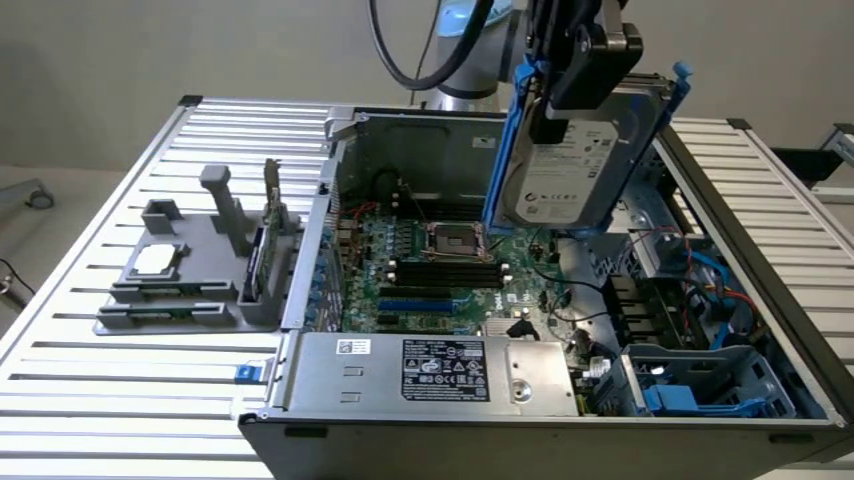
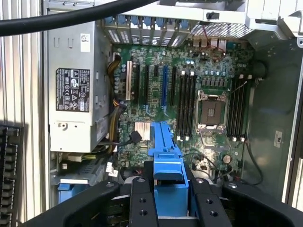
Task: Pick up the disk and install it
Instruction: 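Pick up the disk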
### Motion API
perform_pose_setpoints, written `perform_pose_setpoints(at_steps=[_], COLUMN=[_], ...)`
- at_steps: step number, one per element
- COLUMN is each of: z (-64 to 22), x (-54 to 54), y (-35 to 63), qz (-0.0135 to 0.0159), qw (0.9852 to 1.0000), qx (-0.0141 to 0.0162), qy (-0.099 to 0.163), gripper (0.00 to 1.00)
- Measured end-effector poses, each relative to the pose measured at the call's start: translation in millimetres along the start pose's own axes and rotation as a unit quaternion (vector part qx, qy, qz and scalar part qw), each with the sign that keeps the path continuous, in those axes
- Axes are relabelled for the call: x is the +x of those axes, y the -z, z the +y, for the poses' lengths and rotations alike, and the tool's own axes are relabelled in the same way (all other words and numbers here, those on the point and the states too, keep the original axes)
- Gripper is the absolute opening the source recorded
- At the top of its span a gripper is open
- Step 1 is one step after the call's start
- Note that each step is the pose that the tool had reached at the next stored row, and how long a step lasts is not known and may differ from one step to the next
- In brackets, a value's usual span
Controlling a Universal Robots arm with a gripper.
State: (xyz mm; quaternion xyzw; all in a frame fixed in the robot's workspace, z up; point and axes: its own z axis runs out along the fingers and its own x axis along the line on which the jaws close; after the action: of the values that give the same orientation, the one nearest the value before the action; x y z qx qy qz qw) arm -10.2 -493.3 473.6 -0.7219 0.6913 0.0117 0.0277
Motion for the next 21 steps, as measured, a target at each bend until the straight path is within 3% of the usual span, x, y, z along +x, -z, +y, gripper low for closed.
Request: perform_pose_setpoints(at_steps=[7, 21], z=[-7.9, -15.5], x=[20.1, 63.2], y=[0.9, 3.1], qz=[0.0, 0.0], qw=[1.0, 1.0], qx=[0.0, 0.0], qy=[0.0, 0.0], gripper=[0.33, 0.33])
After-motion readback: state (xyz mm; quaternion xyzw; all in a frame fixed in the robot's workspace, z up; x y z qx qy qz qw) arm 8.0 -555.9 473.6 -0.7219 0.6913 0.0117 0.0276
